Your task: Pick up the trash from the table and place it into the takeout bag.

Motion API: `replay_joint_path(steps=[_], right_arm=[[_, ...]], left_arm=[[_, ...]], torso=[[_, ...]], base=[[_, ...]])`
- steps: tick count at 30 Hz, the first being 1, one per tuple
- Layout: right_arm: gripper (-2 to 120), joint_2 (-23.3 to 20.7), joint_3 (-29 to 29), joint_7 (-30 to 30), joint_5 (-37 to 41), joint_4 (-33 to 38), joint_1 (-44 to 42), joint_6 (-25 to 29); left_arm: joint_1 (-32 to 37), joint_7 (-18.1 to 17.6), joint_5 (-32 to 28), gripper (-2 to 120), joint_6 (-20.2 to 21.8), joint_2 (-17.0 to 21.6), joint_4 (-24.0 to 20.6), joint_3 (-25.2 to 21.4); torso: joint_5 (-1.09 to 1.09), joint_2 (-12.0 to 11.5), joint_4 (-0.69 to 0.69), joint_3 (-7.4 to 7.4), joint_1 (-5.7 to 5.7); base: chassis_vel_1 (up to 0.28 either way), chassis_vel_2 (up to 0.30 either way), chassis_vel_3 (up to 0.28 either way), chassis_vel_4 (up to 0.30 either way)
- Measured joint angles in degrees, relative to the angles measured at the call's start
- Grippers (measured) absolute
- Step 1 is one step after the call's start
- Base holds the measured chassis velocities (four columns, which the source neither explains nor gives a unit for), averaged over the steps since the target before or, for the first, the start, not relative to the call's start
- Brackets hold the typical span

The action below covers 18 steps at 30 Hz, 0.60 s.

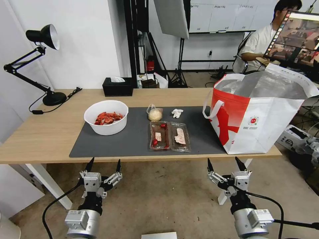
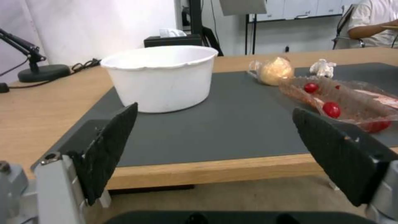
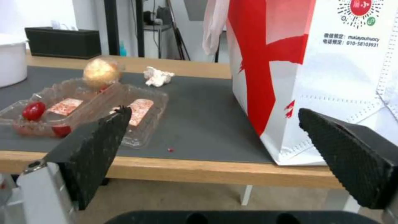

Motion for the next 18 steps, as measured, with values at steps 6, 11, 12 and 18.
replay_joint_path(steps=[6, 11, 12, 18], right_arm=[[100, 0.0, 0.0, 0.0, 0.0, 0.0, 0.0, 0.0], [100, 0.0, 0.0, 0.0, 0.0, 0.0, 0.0, 0.0], [100, 0.0, 0.0, 0.0, 0.0, 0.0, 0.0, 0.0], [100, 0.0, 0.0, 0.0, 0.0, 0.0, 0.0, 0.0]], left_arm=[[0.0, 0.0, 0.0, 100, 0.0, 0.0, 0.0, 0.0], [0.0, 0.0, 0.0, 100, 0.0, 0.0, 0.0, 0.0], [0.0, 0.0, 0.0, 100, 0.0, 0.0, 0.0, 0.0], [0.0, 0.0, 0.0, 100, 0.0, 0.0, 0.0, 0.0]], torso=[[0.0, 0.0, 0.0, 0.0, 0.0], [0.0, 0.0, 0.0, 0.0, 0.0], [0.0, 0.0, 0.0, 0.0, 0.0], [0.0, 0.0, 0.0, 0.0, 0.0]], base=[[0.0, 0.0, 0.0, 0.0], [0.0, 0.0, 0.0, 0.0], [0.0, 0.0, 0.0, 0.0], [0.0, 0.0, 0.0, 0.0]])
